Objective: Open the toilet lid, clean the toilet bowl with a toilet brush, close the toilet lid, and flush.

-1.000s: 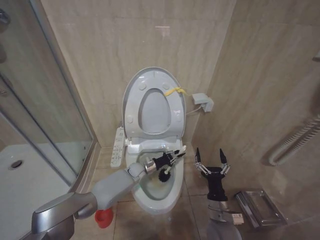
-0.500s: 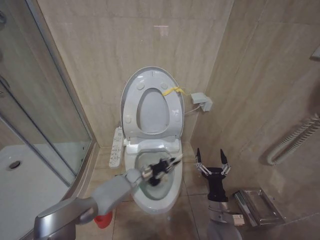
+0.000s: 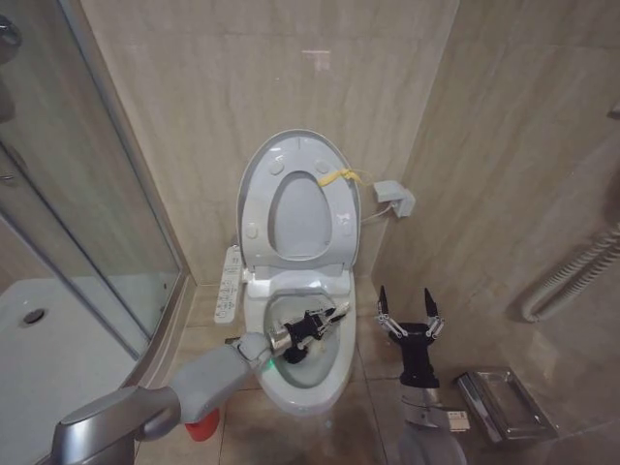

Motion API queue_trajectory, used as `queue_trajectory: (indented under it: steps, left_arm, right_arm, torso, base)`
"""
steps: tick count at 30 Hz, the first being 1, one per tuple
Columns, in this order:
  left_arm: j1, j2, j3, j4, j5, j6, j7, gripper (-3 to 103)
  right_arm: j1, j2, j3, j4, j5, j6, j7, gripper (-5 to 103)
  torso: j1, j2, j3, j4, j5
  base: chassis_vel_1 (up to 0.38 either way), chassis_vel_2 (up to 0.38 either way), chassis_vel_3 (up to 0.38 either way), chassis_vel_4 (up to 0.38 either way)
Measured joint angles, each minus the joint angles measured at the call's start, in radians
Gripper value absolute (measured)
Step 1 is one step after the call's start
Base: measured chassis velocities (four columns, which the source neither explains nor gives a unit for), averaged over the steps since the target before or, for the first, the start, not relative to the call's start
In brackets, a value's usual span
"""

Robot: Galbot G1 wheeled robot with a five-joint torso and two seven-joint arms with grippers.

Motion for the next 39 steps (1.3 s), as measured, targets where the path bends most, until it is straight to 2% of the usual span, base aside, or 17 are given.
queue_trajectory:
  steps: [3, 4, 7, 10, 13, 15, 17, 20, 21, 22, 25, 27, 32, 35, 37, 38, 39]
  left_arm:
    - [-0.013, -0.027, -0.02, -0.066, -0.005, 0.004, -0.011, 18]
    - [-0.014, -0.026, -0.015, -0.054, 0.002, -0.001, -0.011, 18]
    - [-0.004, -0.014, 0.001, -0.011, 0.013, -0.006, -0.009, 18]
    - [0.014, -0.001, 0.012, 0.046, 0.027, -0.018, -0.004, 18]
    - [0.016, -0.005, -0.019, 0.006, 0.024, -0.011, -0.008, 18]
    - [-0.003, -0.013, -0.031, -0.049, 0.017, -0.006, -0.011, 18]
    - [-0.008, -0.01, -0.025, -0.036, 0.03, -0.007, -0.008, 18]
    - [-0.005, 0.005, -0.02, 0.112, 0.107, -0.028, 0.003, 18]
    - [-0.007, 0.005, -0.026, 0.149, 0.118, -0.035, 0.004, 18]
    - [-0.007, 0.008, -0.03, 0.164, 0.122, -0.035, 0.005, 18]
    - [-0.014, 0.004, -0.036, 0.139, 0.117, -0.03, 0.004, 18]
    - [-0.028, -0.014, -0.05, 0.065, 0.076, -0.028, 0.004, 18]
    - [-0.012, -0.015, -0.034, 0.041, 0.055, -0.025, 0.001, 18]
    - [0.001, -0.013, -0.023, 0.101, 0.084, -0.037, 0.005, 18]
    - [0.002, -0.019, -0.025, 0.087, 0.08, -0.035, 0.0, 18]
    - [0.002, -0.025, -0.028, 0.057, 0.073, -0.028, -0.007, 18]
    - [-0.003, -0.037, -0.032, 0.009, 0.06, -0.022, -0.016, 18]
  right_arm:
    - [0.005, 0.002, 0.001, -0.006, 0.0, 0.0, 0.0, 100]
    - [0.005, 0.002, 0.0, -0.007, 0.0, 0.0, 0.0, 100]
    - [0.004, 0.003, -0.003, -0.007, 0.0, 0.0, 0.0, 100]
    - [0.003, 0.001, -0.007, -0.007, 0.0, 0.0, 0.0, 100]
    - [0.004, -0.003, -0.007, -0.013, 0.0, 0.001, 0.0, 100]
    - [0.009, 0.0, -0.006, -0.015, 0.0, 0.001, 0.0, 100]
    - [0.009, 0.001, -0.007, -0.015, 0.0, 0.001, 0.0, 100]
    - [0.006, 0.0, -0.011, -0.014, 0.0, 0.001, 0.0, 100]
    - [0.004, -0.001, -0.013, -0.011, 0.0, 0.002, -0.001, 100]
    - [0.002, -0.002, -0.012, -0.01, 0.0, 0.003, -0.001, 100]
    - [0.002, -0.002, -0.012, -0.011, 0.0, 0.004, -0.001, 100]
    - [0.0, 0.002, -0.01, -0.008, -0.002, 0.004, -0.001, 100]
    - [-0.011, 0.004, -0.007, 0.004, -0.003, 0.005, -0.002, 100]
    - [-0.019, 0.0, -0.005, 0.013, -0.002, 0.005, -0.002, 100]
    - [-0.02, 0.0, -0.003, 0.014, -0.002, 0.006, -0.002, 100]
    - [-0.021, 0.0, -0.001, 0.014, -0.002, 0.006, -0.002, 100]
    - [-0.02, 0.001, 0.0, 0.014, -0.003, 0.006, -0.002, 100]
  torso:
    - [0.0, 0.0, 0.0, -0.0034, -0.0012]
    - [0.0, 0.0, 0.0, -0.0035, -0.0004]
    - [0.0, 0.0, 0.0, -0.003, 0.0002]
    - [0.0, 0.0, 0.0, -0.0009, -0.0001]
    - [0.0, 0.0, 0.0, -0.0001, 0.0]
    - [0.0, 0.0, 0.0, -0.003, -0.0009]
    - [0.0, 0.0, -0.001, -0.0034, -0.0007]
    - [0.0, 0.0, 0.0, -0.0011, -0.0003]
    - [0.0, 0.0, -0.001, -0.0021, -0.0009]
    - [0.0, 0.0, -0.001, -0.0013, -0.0002]
    - [0.0, 0.0, 0.0, 0.0003, 0.0003]
    - [0.0, 0.0, 0.0, -0.0021, -0.0001]
    - [0.0, 0.0, 0.0, -0.0032, -0.0005]
    - [0.0, 0.0, 0.0, -0.0007, -0.0001]
    - [0.0, 0.0, 0.0, -0.0007, 0.0]
    - [0.0, 0.0, 0.0, -0.0001, 0.0004]
    - [0.0, 0.0, 0.0, -0.0008, 0.0001]
  base:
    - [0.0, 0.0, 0.0, 0.0]
    - [0.0, 0.0, 0.0, 0.0]
    - [-0.019, -0.04, -0.032, -0.016]
    - [0.0, 0.0, 0.0, 0.0]
    - [0.0, 0.0, 0.0, 0.0]
    - [0.0, 0.0, 0.0, 0.0]
    - [0.0, 0.0, 0.0, 0.0]
    - [-0.01, -0.018, -0.008, 0.006]
    - [0.0, 0.0, 0.0, 0.0]
    - [0.0, 0.0, 0.0, 0.0]
    - [0.0, 0.0, 0.0, 0.0]
    - [0.0, 0.0, 0.0, 0.0]
    - [0.0, 0.0, 0.0, 0.0]
    - [0.0, 0.0, 0.0, 0.0]
    - [0.0, 0.0, 0.0, 0.0]
    - [0.0, 0.0, 0.0, 0.0]
    - [0.0, 0.0, 0.0, 0.0]
